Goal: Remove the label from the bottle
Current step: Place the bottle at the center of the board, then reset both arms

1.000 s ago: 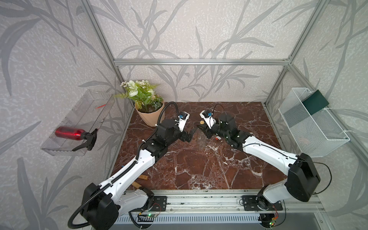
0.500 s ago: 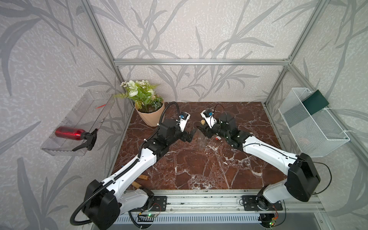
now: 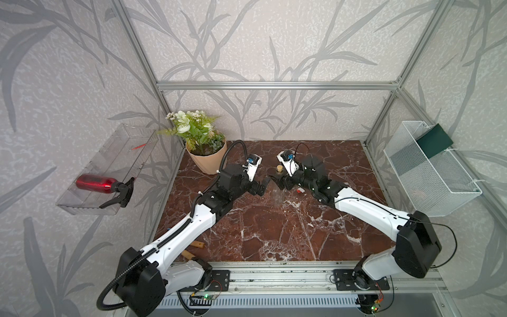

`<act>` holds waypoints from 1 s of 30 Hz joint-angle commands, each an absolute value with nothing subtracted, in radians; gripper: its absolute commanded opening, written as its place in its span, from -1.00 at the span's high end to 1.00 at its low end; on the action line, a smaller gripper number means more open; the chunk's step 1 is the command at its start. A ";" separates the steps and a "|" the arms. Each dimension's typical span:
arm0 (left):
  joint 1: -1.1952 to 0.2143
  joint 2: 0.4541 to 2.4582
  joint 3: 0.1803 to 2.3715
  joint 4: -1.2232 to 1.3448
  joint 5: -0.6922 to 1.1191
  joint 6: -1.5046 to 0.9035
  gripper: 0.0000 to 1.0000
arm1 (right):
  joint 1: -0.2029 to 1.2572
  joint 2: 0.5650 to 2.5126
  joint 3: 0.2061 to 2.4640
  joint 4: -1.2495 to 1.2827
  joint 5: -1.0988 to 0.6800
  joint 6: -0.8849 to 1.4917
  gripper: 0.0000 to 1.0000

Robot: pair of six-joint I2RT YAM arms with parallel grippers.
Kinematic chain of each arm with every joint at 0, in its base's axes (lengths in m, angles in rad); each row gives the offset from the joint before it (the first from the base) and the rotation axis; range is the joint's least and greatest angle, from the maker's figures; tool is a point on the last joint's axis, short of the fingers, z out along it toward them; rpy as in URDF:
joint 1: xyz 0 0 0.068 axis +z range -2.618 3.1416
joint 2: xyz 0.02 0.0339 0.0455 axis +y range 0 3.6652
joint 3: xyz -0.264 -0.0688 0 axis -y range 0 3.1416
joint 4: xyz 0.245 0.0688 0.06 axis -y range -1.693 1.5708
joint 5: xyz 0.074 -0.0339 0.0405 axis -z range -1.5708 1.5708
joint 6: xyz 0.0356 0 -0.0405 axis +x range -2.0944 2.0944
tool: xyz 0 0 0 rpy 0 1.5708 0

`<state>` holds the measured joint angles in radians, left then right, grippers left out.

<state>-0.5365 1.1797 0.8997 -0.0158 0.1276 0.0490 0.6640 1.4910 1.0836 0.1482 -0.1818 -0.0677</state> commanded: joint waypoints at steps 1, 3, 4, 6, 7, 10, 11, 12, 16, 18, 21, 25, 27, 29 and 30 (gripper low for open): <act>-0.532 1.178 0.910 0.000 0.103 0.040 -0.98 | 0.660 1.455 1.100 0.139 -0.177 -0.058 -0.99; -0.532 1.177 0.910 0.000 0.088 0.034 -0.98 | 0.659 1.433 1.102 0.132 -0.170 -0.053 -0.98; -0.530 1.175 0.912 -0.001 0.084 0.034 -0.98 | 0.658 1.422 1.102 0.126 -0.163 -0.049 -0.98; -0.523 1.178 0.925 -0.009 0.067 0.023 -0.98 | 0.655 1.392 1.116 0.092 -0.157 -0.049 -0.98; -0.519 1.180 0.933 -0.014 0.059 0.015 -0.98 | 0.655 1.377 1.123 0.073 -0.154 -0.049 -0.98; -0.498 1.178 0.945 -0.014 0.037 0.000 -0.99 | 0.654 1.324 1.127 0.017 -0.125 -0.052 -0.98; -0.489 1.178 0.955 -0.020 0.017 -0.010 -0.99 | 0.654 1.297 1.123 -0.005 -0.109 -0.052 -0.98; -0.472 1.181 0.966 -0.035 0.006 -0.023 -0.98 | 0.651 1.269 1.117 -0.027 -0.093 -0.050 -0.98; -0.401 1.199 1.013 -0.096 -0.015 -0.067 -0.99 | 0.600 1.171 1.096 -0.133 -0.075 -0.022 -0.98; -0.364 1.205 1.017 -0.104 -0.049 -0.076 -0.99 | 0.548 1.143 1.100 -0.222 -0.082 -0.004 -0.98; -0.290 1.233 1.021 -0.125 -0.059 -0.122 -0.98 | 0.444 1.116 1.065 -0.268 -0.056 0.051 -0.98; -0.201 1.269 1.002 -0.123 -0.102 -0.169 -0.98 | 0.324 1.081 0.964 -0.202 -0.030 0.072 -0.98; -0.170 1.281 0.981 -0.110 -0.138 -0.165 -0.98 | 0.279 1.083 0.924 -0.169 0.000 0.067 -0.98; -0.145 1.292 0.964 -0.097 -0.163 -0.158 -0.98 | 0.236 1.104 0.900 -0.143 0.003 0.073 -0.98; -0.127 1.296 0.946 -0.074 -0.157 -0.157 -0.98 | 0.208 1.121 0.887 -0.126 -0.003 0.078 -0.98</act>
